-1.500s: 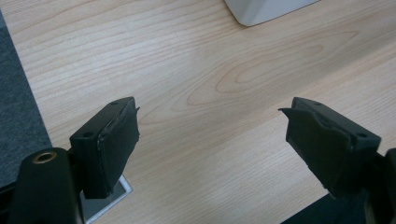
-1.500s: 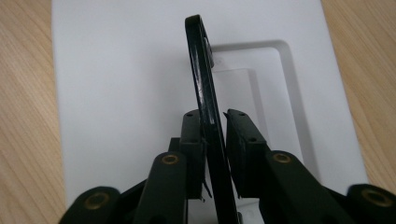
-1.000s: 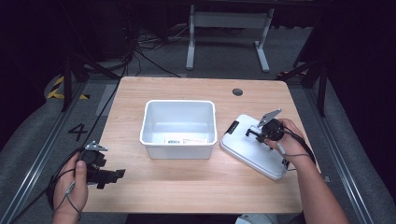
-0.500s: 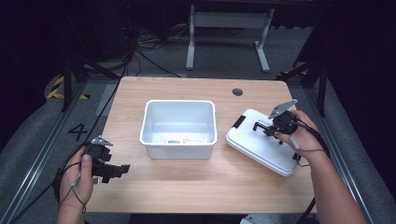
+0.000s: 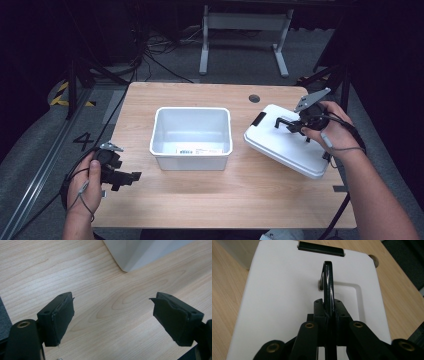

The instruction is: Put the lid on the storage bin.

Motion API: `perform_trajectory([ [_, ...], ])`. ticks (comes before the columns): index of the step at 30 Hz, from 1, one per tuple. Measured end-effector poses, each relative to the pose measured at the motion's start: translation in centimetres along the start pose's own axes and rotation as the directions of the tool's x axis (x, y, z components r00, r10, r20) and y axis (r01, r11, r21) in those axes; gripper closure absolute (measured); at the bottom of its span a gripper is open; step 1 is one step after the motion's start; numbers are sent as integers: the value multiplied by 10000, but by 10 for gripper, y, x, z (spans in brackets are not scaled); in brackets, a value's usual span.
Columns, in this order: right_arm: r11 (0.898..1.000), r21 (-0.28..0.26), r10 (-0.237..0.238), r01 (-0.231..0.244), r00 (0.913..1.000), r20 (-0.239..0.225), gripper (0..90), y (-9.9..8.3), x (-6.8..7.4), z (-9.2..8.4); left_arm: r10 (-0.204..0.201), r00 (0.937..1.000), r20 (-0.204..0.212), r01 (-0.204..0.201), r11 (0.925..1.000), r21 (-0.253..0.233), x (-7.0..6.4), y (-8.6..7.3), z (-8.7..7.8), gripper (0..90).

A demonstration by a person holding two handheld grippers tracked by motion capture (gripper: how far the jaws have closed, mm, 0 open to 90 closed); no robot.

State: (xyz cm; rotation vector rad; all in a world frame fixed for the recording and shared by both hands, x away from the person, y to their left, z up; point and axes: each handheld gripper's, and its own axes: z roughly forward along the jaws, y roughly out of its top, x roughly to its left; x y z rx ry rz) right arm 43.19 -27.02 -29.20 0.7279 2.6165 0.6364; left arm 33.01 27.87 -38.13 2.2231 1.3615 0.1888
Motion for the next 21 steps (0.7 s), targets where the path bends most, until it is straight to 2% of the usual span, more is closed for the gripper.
perform_trajectory([
  [6,9999,-64,-124,124,9999,63,834,21,-3,-11,109,9999,95,-107,9998,-169,1,3,-3,174],
  [11,9991,-223,-347,348,9994,34,834,36,-1,-18,8,10000,75,-6,9998,-183,4,4,-2,174],
  [21,9944,-600,-887,871,9957,-247,832,67,7,-17,-29,10000,45,29,9998,-209,3,4,-3,174],
])
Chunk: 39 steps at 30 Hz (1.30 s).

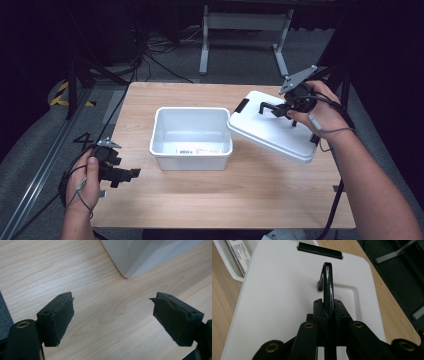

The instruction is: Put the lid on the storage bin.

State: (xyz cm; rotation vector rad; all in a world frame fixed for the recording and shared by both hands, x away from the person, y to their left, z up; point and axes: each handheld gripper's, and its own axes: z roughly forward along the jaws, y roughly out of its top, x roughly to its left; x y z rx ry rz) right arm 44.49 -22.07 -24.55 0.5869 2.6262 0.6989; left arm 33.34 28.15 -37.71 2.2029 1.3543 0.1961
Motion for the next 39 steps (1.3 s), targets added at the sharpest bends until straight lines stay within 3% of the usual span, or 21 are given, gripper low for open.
perform_trajectory([
  [14,9932,-415,-1111,1086,9918,-633,833,63,19,19,-167,9998,-101,166,9998,-89,2,-13,-10,174],
  [27,9721,-937,-2253,2148,9666,-1217,833,121,44,42,-627,9977,-252,621,9978,-235,4,-31,-20,173],
  [39,9571,-1333,-2782,2571,9442,-1761,834,156,63,66,-600,9977,-303,588,9975,-380,6,-31,-24,173],
])
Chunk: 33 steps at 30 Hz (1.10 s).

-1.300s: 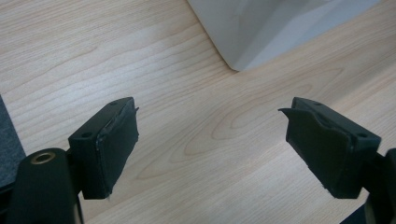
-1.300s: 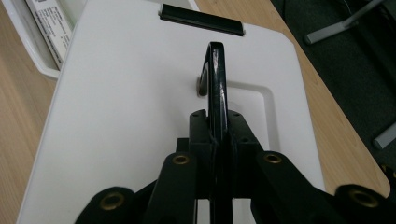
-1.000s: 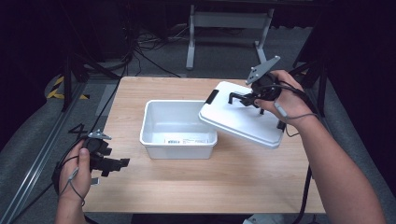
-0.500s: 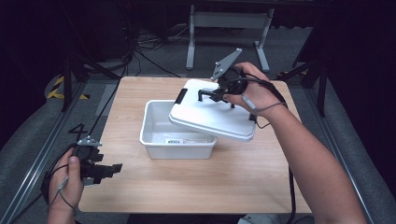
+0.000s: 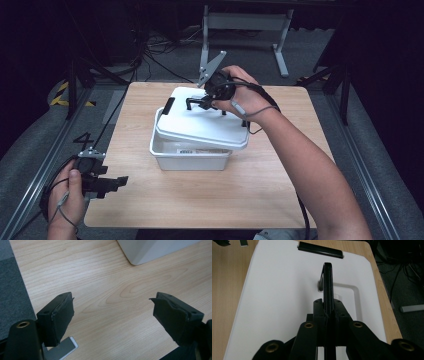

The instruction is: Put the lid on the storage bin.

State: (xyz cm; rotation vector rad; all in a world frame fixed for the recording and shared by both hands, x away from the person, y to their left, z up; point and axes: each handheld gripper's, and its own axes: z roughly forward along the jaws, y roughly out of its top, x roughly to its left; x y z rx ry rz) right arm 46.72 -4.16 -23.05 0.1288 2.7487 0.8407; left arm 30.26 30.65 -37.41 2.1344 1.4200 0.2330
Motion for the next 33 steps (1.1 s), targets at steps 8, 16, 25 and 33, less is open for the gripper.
perform_trajectory([
  [8,9999,-7,-148,147,9989,-453,833,12,1,22,36,9999,130,-36,10000,-57,2,4,1,172],
  [16,9996,178,-187,201,9971,-739,832,15,-2,42,87,9996,271,-87,10000,-16,2,8,4,172],
  [25,9991,202,-339,369,9907,-1314,835,7,-5,57,106,9997,219,-105,9999,-52,3,9,4,173],
  [33,9992,295,-243,282,9917,-1263,836,7,-3,58,149,9997,174,-149,9999,-23,2,9,5,173],
])
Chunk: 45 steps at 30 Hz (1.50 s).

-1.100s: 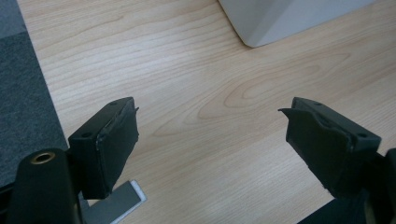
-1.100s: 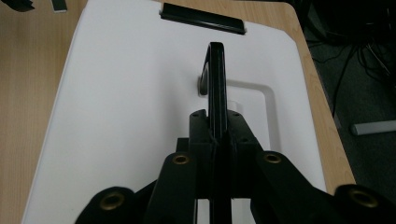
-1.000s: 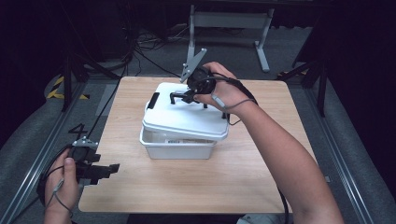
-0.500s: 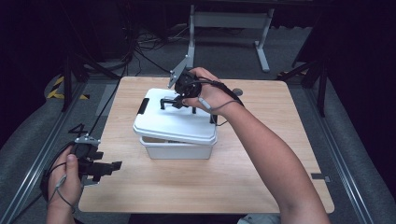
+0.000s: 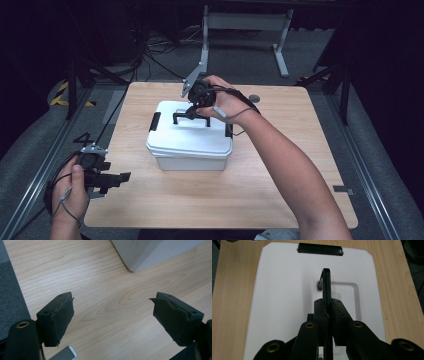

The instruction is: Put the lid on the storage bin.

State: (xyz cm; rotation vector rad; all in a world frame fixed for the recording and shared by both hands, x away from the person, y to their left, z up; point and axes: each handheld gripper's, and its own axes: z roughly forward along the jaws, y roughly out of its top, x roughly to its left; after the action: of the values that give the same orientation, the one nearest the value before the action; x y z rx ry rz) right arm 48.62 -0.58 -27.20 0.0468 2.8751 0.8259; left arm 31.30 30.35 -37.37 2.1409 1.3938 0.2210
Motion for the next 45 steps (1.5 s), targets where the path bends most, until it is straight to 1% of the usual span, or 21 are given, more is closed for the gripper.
perform_trajectory([
  [4,9998,187,-60,55,9997,250,826,1,0,1,0,10000,35,0,10000,44,0,0,0,173],
  [7,9997,243,-37,30,9995,317,829,2,1,2,17,10000,31,-17,10000,39,0,0,0,173],
  [10,9996,263,-94,96,9999,-78,852,3,2,1,3,10000,47,-3,10000,-6,0,0,0,173],
  [12,9983,349,-477,476,9989,32,852,4,3,0,-25,10000,49,25,10000,-6,0,0,0,173],
  [13,9978,367,-554,554,9985,-23,853,4,4,0,12,10000,41,-12,10000,14,0,0,0,173],
  [18,9952,169,-952,963,9937,-585,853,2,2,-2,5,10000,44,-5,10000,-8,0,0,0,173],
  [19,9950,216,-962,976,9935,-613,852,1,1,-2,-23,10000,34,23,10000,16,0,0,1,173],
  [21,9931,400,-1087,1103,9933,-402,852,0,-1,-2,6,10000,21,-6,10000,50,0,0,1,174],
  [23,9930,501,-1053,1072,9937,-390,852,-1,-2,-2,-8,10000,55,8,10000,31,-1,0,1,174],
  [24,9952,543,-795,818,9959,-423,851,-2,-5,0,11,10000,69,-11,10000,-2,-1,0,1,173],
  [25,9956,517,-761,785,9960,-464,851,-2,-5,1,9,10000,68,-9,10000,-5,-1,0,1,173],
  [29,9940,597,-894,922,9948,-479,851,1,-3,4,3,10000,85,-3,10000,43,-1,0,1,173],
  [32,9933,666,-913,940,9949,-424,852,2,-2,3,18,10000,67,-18,10000,18,0,1,1,173],
  [33,9939,611,-899,922,9952,-389,852,3,0,2,-7,10000,68,7,10000,17,-1,0,1,173],
  [35,9924,599,-1052,1074,9937,-379,853,8,3,1,-2,10000,52,2,10000,43,0,0,1,173],
  [37,9918,626,-1094,1118,9932,-403,852,12,5,2,25,10000,84,-25,10000,47,0,1,1,173],
  [39,9902,734,-1165,1185,9927,-311,852,14,6,3,-21,10000,88,21,10000,26,-1,0,1,173],
  [40,9841,1292,-1219,1217,9925,-70,851,15,6,9,37,9999,113,-37,10000,-9,-1,0,1,173],
  [41,9832,1378,-1199,1196,9928,-62,849,15,5,10,-12,9999,100,12,10000,-15,-1,0,0,173],
  [44,9879,1252,-896,914,9958,-203,849,10,2,12,-65,9999,100,66,9999,-79,1,-1,-1,173],
  [45,9908,1105,-747,777,9967,-311,852,8,1,12,-49,9999,101,50,10000,-59,1,-1,-2,173],
])
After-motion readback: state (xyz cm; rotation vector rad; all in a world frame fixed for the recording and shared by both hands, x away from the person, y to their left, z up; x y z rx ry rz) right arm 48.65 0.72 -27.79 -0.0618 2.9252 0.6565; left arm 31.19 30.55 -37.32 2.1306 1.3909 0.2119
